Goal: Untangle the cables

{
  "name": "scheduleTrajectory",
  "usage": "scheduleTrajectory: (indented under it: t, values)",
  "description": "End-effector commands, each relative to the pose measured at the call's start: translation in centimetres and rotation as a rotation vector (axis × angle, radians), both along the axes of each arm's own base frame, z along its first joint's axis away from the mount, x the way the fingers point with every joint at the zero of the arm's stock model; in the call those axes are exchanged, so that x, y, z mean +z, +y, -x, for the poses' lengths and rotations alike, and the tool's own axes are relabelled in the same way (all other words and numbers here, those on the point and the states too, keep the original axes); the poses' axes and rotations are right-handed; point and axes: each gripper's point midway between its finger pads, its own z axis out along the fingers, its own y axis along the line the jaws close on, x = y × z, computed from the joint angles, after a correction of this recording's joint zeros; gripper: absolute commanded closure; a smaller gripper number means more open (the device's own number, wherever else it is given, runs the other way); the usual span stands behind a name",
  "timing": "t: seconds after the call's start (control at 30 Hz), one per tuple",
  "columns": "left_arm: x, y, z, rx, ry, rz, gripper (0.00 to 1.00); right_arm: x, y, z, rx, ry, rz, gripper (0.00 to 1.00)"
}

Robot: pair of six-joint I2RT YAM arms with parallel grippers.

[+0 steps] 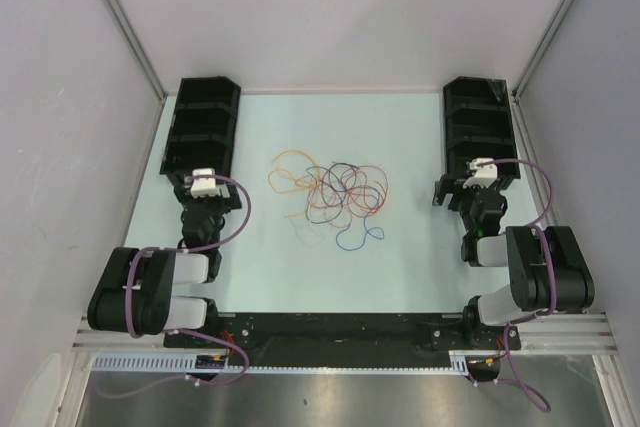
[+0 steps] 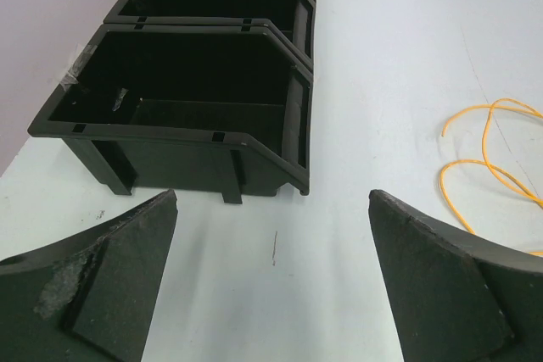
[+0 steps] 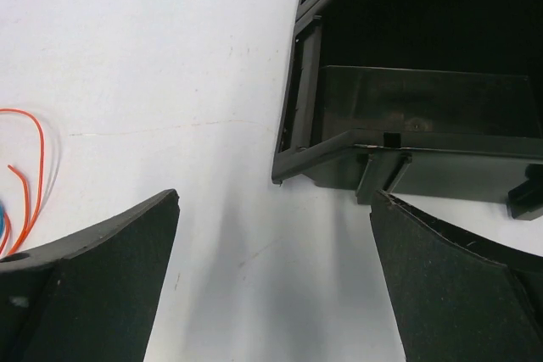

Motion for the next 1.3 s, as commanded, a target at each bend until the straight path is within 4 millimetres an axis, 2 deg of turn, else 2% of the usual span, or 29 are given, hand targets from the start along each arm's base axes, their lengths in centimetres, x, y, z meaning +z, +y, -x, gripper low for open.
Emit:
scheduleTrajectory:
  t: [0.0,0.5,0.57,0.6,0.63,0.67,0.73,0.77,0.8,0.93,0.97,1.0,1.07,1.13,1.17,1.2,1.23,1.27]
  values:
    - [2.1,-0.6,-0.8,-0.029,-0.074,-0.001,0.00,1.5,-0.4,-0.7,-0.012,-0.059,0.009,0.00]
    - [2.1,-0.6,-0.8,-0.029,-0.073,-0.001,0.00,1.5,-0.4,-0.8,-0.005,-0.056,0.000,0.00]
    - [2.1,-0.6,-0.8,-0.029,-0.074,-0.002,0.00,1.6,-0.6,-0.7,-0.021,-0.059,0.005,0.00]
    - [2.1,-0.6,-0.7,-0.029,-0.072,-0.002,0.00,1.5,-1.8,-0.8,-0.101,-0.052,0.019,0.00]
    - [2.2,-0.6,-0.7,-0.029,-0.077,-0.002,0.00,1.5,-1.1,-0.8,-0.102,-0.045,0.026,0.00]
    - [2.1,-0.6,-0.7,-0.029,-0.075,-0.002,0.00,2.5,-1.0,-0.9,-0.105,-0.066,0.030,0.00]
    - [2.2,-0.7,-0.6,-0.038,-0.080,-0.003,0.00,2.5,-0.7,-0.6,-0.108,-0.041,0.042,0.00]
    - [2.5,-0.9,-0.6,-0.046,-0.090,-0.004,0.00,5.1,-0.7,-1.4,-0.127,-0.081,0.041,0.00]
    - [2.6,-0.8,-0.4,-0.043,-0.095,-0.007,0.00,3.5,-1.3,-0.8,-0.170,0.018,0.053,0.00]
    - [3.5,-2.2,-0.7,-0.068,-0.069,-0.085,0.00,6.7,0.2,-1.0,-0.144,0.042,-0.033,0.00]
    - [4.3,-3.6,-0.6,-0.100,-0.076,-0.102,0.00,7.2,1.1,-0.8,-0.123,0.045,-0.068,0.00]
    - [4.2,-3.6,-0.8,-0.082,-0.038,-0.140,0.00,8.9,2.2,-0.3,-0.079,0.037,-0.115,0.00]
    - [5.3,-5.0,-0.5,-0.105,-0.047,-0.162,0.00,10.6,3.8,0.4,-0.044,0.023,-0.159,0.00]
    - [7.9,-5.1,-0.1,-0.076,-0.074,-0.129,0.00,13.1,4.9,1.5,-0.017,-0.018,-0.209,0.00]
    - [9.0,-5.4,0.1,-0.082,-0.091,-0.091,0.00,13.7,5.3,1.8,-0.008,-0.026,-0.229,0.00]
    - [11.5,-5.8,0.6,-0.082,-0.120,0.036,0.00,14.4,5.9,2.1,0.007,-0.029,-0.295,0.00]
    - [12.5,-5.9,0.8,-0.074,-0.122,0.119,0.00,15.3,6.1,2.5,0.006,-0.040,-0.355,0.00]
    - [13.4,-6.0,1.1,-0.069,-0.119,0.182,0.00,14.4,6.0,2.8,-0.032,0.007,-0.436,0.00]
